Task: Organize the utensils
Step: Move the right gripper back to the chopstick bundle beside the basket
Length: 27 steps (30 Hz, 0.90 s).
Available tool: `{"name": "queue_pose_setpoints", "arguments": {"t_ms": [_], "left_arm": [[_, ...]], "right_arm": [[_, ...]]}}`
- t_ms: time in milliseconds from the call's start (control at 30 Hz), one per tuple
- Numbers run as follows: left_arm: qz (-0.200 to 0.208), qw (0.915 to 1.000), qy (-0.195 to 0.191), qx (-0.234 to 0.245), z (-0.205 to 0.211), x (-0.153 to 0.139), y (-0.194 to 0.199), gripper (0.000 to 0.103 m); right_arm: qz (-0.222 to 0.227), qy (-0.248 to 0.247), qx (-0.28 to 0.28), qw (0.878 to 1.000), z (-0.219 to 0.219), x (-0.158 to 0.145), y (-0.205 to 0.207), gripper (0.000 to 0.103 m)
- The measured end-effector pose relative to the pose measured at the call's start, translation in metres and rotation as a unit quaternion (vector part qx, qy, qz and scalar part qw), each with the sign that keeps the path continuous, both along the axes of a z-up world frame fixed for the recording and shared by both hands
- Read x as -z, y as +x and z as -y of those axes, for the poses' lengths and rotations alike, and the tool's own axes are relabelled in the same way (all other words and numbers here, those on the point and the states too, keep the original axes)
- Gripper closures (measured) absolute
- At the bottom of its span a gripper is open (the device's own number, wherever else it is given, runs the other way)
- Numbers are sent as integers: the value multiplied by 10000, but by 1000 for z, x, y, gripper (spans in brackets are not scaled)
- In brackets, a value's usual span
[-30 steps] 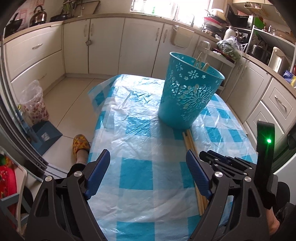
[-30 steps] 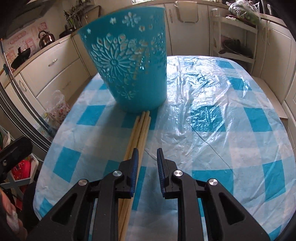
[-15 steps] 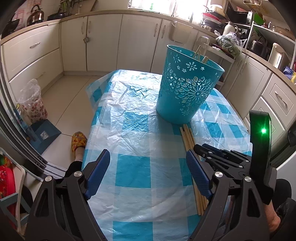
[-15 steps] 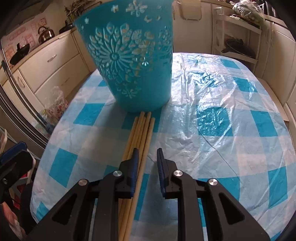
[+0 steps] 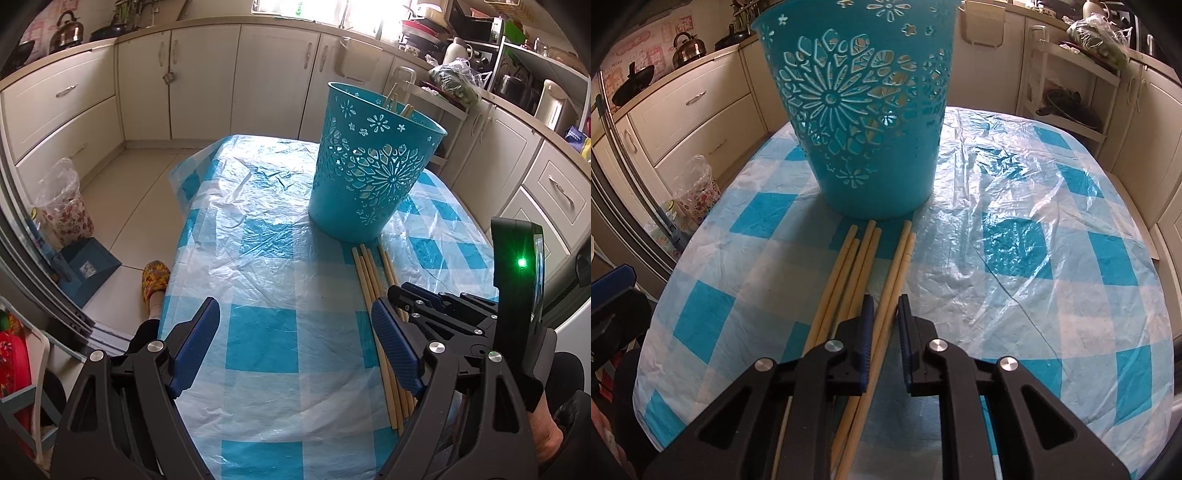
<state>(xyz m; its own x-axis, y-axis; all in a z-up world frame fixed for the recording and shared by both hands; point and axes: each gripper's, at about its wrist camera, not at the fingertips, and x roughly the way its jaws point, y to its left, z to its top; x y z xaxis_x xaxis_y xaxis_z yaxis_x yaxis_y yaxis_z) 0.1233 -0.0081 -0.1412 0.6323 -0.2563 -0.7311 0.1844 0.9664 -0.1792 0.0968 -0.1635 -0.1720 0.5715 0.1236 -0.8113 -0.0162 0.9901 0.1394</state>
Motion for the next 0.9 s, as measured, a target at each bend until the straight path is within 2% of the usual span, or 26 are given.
{"name": "queue_pose_setpoints", "arguments": {"t_ms": [200,267,533,700,800,900], "left_arm": [[-51,10000,37,51,4,3,4,22],[-62,9999,65,78,6,5,7,22],[-318,9988,250,259,36,25,44,22],[-404,9971,512,385,59,39,66,23],[-499,9949,776,404,68,50,75,23],[-584,9937,851,429,72,56,80,22]], "right_arm": [[17,81,52,10000,5,-1,-2,90],[47,153,104,9998,10,-3,-5,94],[-64,464,204,9987,35,-2,-10,98],[-126,814,188,9964,45,1,-10,98],[-133,862,145,9961,45,1,-9,97],[-128,763,57,9970,43,2,-8,96]]}}
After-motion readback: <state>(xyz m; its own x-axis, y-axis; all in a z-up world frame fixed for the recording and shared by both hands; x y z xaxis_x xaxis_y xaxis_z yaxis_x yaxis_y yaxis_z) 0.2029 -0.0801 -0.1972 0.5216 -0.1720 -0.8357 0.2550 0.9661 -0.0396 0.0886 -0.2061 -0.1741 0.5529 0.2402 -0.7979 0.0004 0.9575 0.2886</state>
